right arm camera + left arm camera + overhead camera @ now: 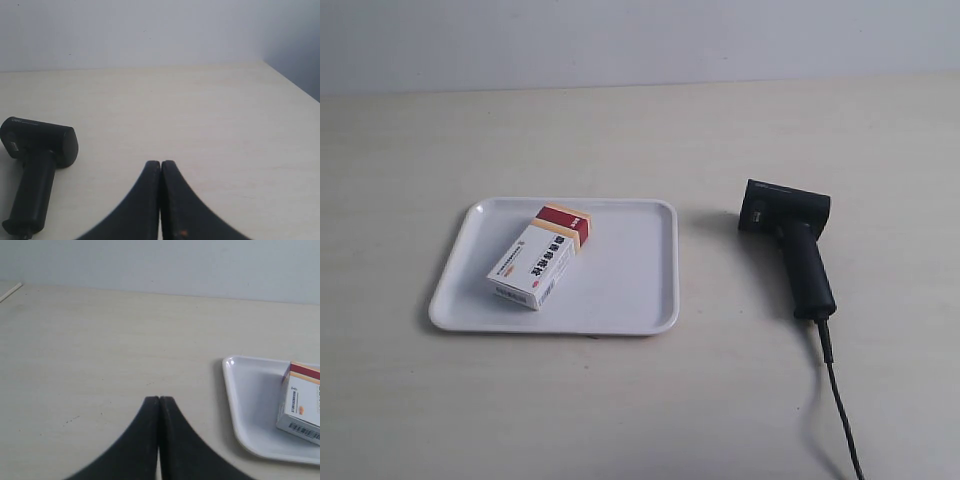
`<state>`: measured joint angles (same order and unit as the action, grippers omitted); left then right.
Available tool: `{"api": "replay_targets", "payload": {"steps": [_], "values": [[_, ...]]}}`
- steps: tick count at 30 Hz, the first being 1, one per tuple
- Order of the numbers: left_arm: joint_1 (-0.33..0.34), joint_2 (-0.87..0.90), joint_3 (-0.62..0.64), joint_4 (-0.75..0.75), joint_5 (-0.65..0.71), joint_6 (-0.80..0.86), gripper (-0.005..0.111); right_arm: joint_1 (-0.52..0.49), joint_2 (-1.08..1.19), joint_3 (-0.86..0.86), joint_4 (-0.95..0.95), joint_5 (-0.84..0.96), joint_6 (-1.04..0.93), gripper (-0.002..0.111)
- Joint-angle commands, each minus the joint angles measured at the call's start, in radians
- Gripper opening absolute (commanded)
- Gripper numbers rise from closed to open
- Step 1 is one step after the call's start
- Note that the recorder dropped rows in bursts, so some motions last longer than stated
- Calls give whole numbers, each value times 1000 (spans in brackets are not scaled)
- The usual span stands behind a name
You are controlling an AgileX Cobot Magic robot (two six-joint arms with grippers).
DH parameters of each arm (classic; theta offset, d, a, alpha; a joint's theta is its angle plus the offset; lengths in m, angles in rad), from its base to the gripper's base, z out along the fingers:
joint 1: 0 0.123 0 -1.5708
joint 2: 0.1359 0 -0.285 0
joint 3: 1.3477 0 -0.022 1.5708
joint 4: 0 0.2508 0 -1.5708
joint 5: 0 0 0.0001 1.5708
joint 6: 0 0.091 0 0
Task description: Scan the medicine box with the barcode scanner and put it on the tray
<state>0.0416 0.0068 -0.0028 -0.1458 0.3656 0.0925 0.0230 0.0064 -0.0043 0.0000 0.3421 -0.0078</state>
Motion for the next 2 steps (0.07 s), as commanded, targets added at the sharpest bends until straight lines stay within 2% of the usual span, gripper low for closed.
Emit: {"api": "replay_targets", "payload": {"steps": [1, 2], "values": [[-3, -7, 3, 3, -9, 4, 2, -8, -6, 4, 0, -6, 0, 0], [-3, -7, 3, 3, -9, 4, 2, -8, -6, 4, 0, -6, 0, 0]]}}
